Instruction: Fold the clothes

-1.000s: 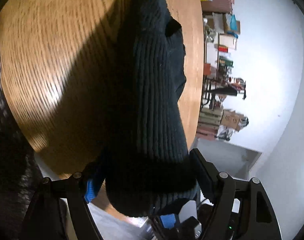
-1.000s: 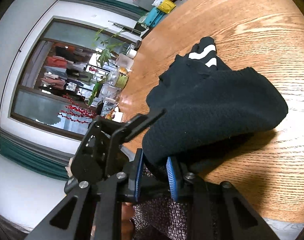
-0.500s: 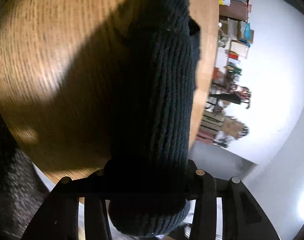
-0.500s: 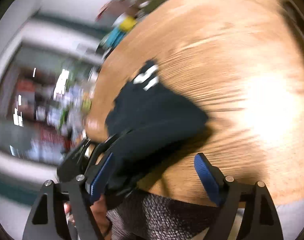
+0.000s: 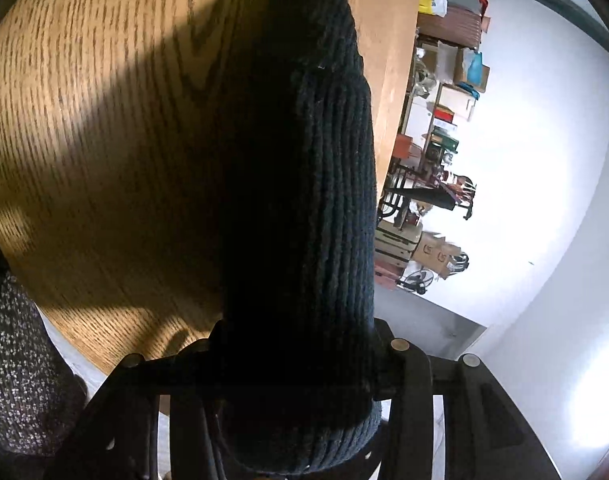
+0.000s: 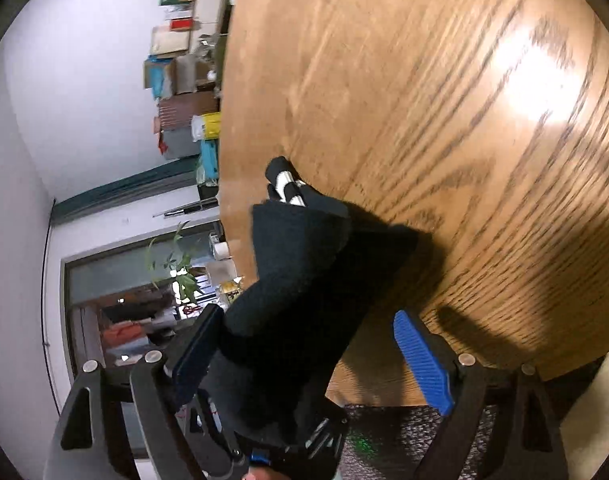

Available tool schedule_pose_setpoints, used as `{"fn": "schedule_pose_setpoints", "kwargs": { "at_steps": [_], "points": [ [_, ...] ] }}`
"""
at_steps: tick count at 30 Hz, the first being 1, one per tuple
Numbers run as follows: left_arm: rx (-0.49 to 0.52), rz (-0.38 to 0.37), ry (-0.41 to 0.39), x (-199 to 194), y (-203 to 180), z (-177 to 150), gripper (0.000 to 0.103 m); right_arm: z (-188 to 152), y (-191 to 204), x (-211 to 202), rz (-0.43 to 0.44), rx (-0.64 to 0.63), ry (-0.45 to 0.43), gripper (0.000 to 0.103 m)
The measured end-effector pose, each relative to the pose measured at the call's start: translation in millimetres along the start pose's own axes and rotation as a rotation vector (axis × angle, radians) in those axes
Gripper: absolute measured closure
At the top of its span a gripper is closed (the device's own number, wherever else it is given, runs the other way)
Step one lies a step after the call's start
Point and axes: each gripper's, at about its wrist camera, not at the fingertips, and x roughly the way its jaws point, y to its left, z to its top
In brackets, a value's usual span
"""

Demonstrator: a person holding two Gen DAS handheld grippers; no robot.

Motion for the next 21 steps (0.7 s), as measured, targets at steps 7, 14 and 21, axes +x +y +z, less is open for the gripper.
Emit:
{"fn": "schedule_pose_setpoints", "kwargs": {
  "at_steps": [7, 14, 21],
  "points": [
    [0.022, 0.010, 0.010, -0.8, 1.9, 0.3, 0.058, 9.1, 2.0, 23.3, 0.000, 0.008, -0.012, 0.013],
    [0.039, 0.019, 0.015, -4.6, 3.8, 0.3, 0.058, 12.2, -12.7, 50.7, -0.012, 0.082, 0.059, 0.013],
    [0.112, 0.051, 0.012, -4.0, -8.0, 2.2, 0.058, 18.8, 0.1, 87.5, 0.052, 0.023, 0.167, 0.018]
  ]
}}
